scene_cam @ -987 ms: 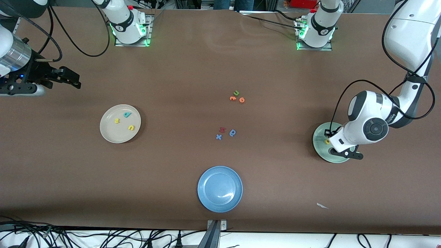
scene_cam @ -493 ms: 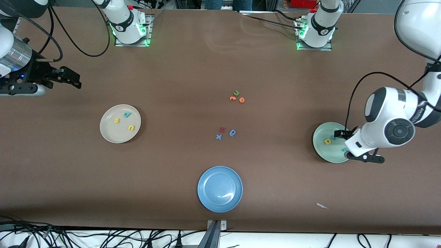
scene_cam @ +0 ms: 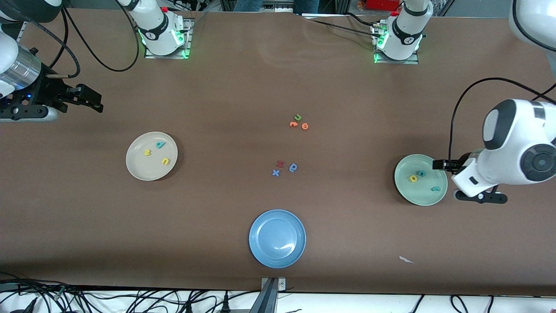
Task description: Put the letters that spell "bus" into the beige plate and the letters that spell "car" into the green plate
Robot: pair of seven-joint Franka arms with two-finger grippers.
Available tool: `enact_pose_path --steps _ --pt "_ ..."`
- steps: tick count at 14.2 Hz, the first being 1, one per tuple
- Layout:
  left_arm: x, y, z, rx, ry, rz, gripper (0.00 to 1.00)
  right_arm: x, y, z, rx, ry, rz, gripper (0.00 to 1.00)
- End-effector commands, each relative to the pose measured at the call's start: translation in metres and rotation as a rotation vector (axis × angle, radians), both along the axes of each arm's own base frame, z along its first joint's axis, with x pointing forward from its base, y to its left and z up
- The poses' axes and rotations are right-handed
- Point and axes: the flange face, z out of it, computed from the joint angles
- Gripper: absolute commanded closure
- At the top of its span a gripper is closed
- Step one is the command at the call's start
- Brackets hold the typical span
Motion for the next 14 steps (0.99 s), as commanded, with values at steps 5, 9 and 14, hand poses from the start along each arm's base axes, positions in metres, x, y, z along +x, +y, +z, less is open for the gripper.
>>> enact_pose_path --steps 5,9,14 --pt "-0.048 -0.012 0.116 -0.066 -0.089 0.058 0.00 0.000 0.000 0.013 -0.017 -0.029 -0.003 0.00" --pt "-0.073 -0.018 0.182 -0.072 -0.177 0.011 0.00 0.000 -0.001 0.013 -0.009 -0.027 -0.008 0.00" --pt "-0.078 -0.015 0.197 -0.073 -0.209 0.007 0.00 0.001 -0.003 0.013 -0.015 -0.028 -0.009 0.00"
